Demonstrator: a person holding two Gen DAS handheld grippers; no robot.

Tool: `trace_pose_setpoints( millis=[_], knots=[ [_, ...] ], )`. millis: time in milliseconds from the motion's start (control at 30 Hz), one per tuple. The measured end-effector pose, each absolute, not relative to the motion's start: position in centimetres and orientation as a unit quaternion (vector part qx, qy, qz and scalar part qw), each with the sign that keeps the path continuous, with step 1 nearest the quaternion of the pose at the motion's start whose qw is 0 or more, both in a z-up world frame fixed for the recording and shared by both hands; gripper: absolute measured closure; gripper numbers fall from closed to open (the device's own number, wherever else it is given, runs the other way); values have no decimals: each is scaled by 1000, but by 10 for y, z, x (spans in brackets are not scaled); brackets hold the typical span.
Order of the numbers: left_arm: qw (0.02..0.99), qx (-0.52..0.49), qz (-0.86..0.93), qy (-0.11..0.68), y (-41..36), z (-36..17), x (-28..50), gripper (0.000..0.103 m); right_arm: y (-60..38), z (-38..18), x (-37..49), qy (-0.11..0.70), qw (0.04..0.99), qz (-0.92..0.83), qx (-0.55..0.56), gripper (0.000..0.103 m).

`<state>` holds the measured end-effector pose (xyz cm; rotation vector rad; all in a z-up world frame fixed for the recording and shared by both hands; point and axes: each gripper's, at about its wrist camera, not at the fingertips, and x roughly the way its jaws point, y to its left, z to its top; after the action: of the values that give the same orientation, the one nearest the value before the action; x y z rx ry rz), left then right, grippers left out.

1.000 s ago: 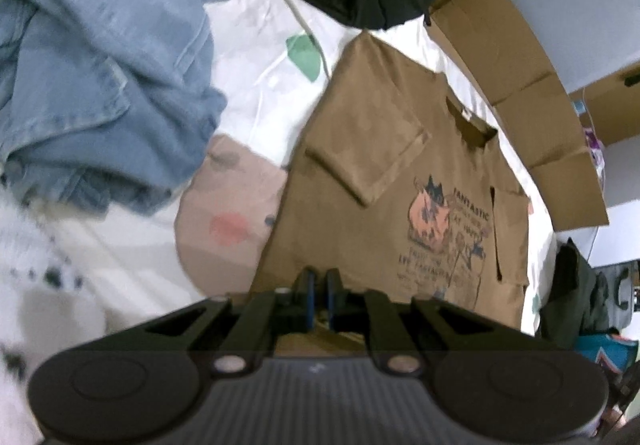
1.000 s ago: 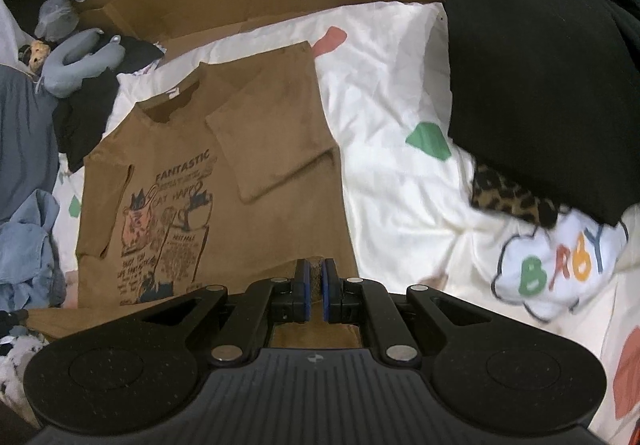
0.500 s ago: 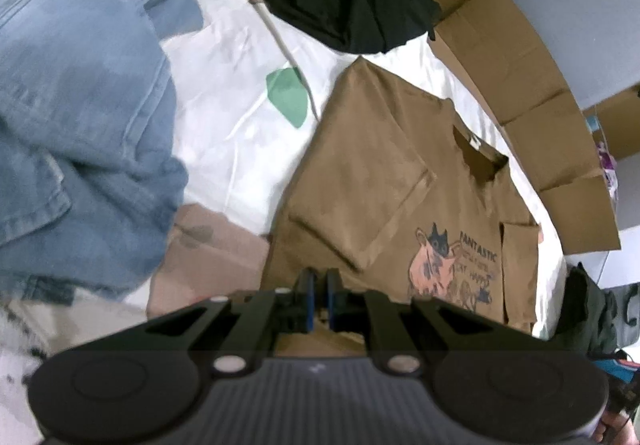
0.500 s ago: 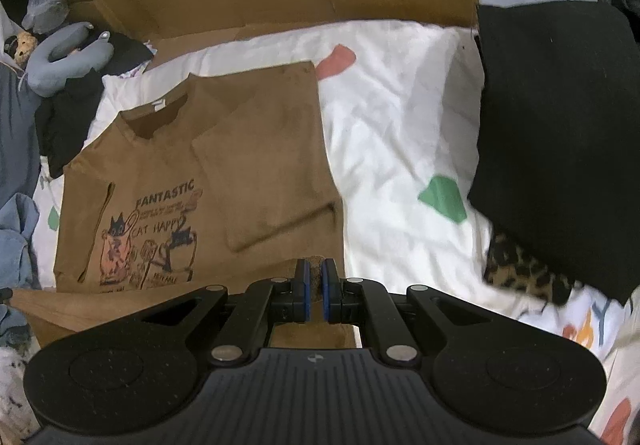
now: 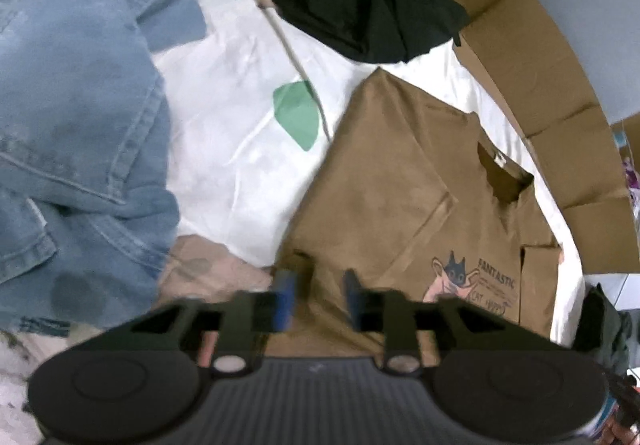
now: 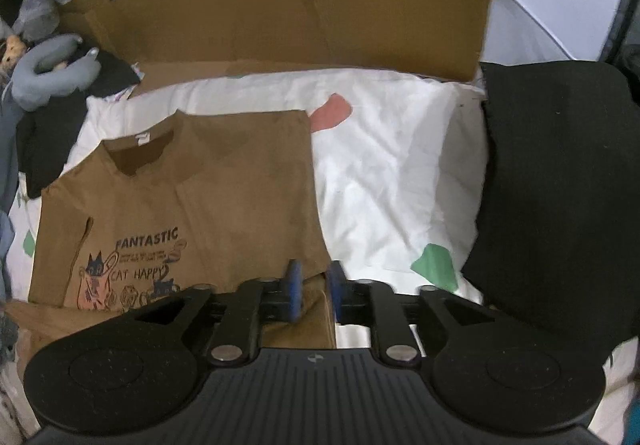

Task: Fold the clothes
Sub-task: 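Lift the hem and fold it toward the collar with both grippers, then open both grippers and release the folded hem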

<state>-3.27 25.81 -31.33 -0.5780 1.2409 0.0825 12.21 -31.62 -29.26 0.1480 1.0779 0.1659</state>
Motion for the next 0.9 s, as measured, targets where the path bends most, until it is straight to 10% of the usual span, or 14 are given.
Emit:
trace_pose_setpoints(
  millis=[267,400,900],
  knots=[
    [787,-224,13,575,258,-279,-56,32,-338,-244,87,498,862,69,57,63],
    [790,-205,-6,577,257,-255,-69,29,-353,-215,64,480,873,71,52,42],
    [806,-152,42,570,268,-194,-98,16,-366,-201,27,456,882,87,84,38]
  ],
)
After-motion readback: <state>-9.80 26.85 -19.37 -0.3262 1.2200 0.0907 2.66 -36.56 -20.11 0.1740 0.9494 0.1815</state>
